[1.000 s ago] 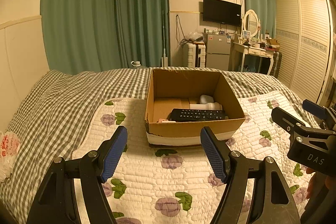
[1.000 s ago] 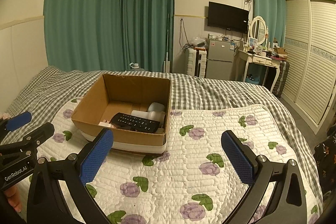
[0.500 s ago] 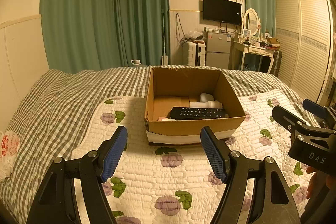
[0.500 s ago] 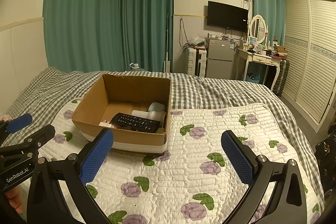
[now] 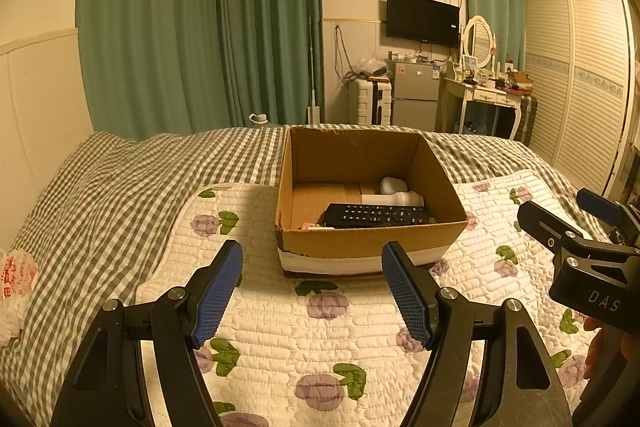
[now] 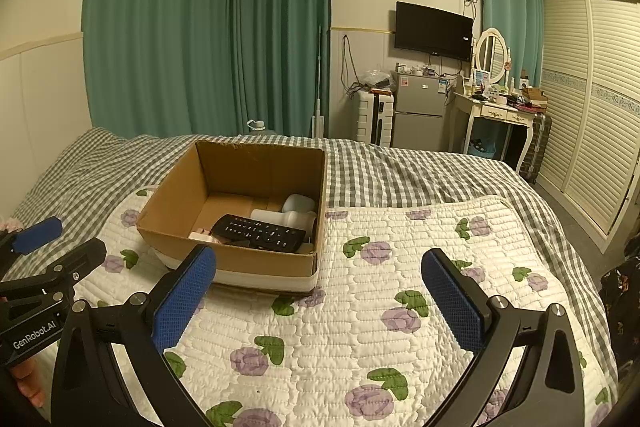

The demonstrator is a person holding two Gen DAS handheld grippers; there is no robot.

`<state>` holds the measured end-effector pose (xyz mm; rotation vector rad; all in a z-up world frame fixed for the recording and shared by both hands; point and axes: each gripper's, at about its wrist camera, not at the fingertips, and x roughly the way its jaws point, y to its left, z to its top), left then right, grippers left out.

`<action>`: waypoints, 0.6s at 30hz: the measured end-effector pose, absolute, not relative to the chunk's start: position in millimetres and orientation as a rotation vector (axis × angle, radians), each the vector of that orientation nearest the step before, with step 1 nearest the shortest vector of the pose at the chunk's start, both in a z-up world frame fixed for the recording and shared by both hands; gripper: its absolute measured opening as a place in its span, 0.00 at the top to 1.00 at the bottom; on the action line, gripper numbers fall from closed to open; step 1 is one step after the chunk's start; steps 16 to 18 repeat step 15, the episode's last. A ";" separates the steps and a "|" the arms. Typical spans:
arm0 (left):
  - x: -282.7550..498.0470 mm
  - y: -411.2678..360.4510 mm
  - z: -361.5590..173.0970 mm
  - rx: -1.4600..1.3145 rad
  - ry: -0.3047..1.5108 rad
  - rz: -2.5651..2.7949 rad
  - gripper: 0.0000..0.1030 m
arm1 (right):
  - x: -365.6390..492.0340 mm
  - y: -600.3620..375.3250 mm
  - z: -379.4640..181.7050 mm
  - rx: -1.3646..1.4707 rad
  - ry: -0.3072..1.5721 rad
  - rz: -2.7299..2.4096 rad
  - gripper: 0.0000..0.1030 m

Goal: Organize rigid objects

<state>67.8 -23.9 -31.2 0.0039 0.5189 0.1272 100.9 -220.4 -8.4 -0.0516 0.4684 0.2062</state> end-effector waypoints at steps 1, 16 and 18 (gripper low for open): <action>68.0 -23.8 -31.3 0.005 0.520 0.127 0.27 | 101.1 -220.1 -8.4 -0.053 0.470 0.207 0.00; 68.5 -23.2 -32.2 0.008 0.529 0.138 0.27 | 102.1 -217.8 -11.6 -0.058 0.476 0.203 0.00; 68.5 -23.2 -32.2 0.008 0.529 0.138 0.27 | 102.1 -217.8 -11.6 -0.058 0.476 0.203 0.00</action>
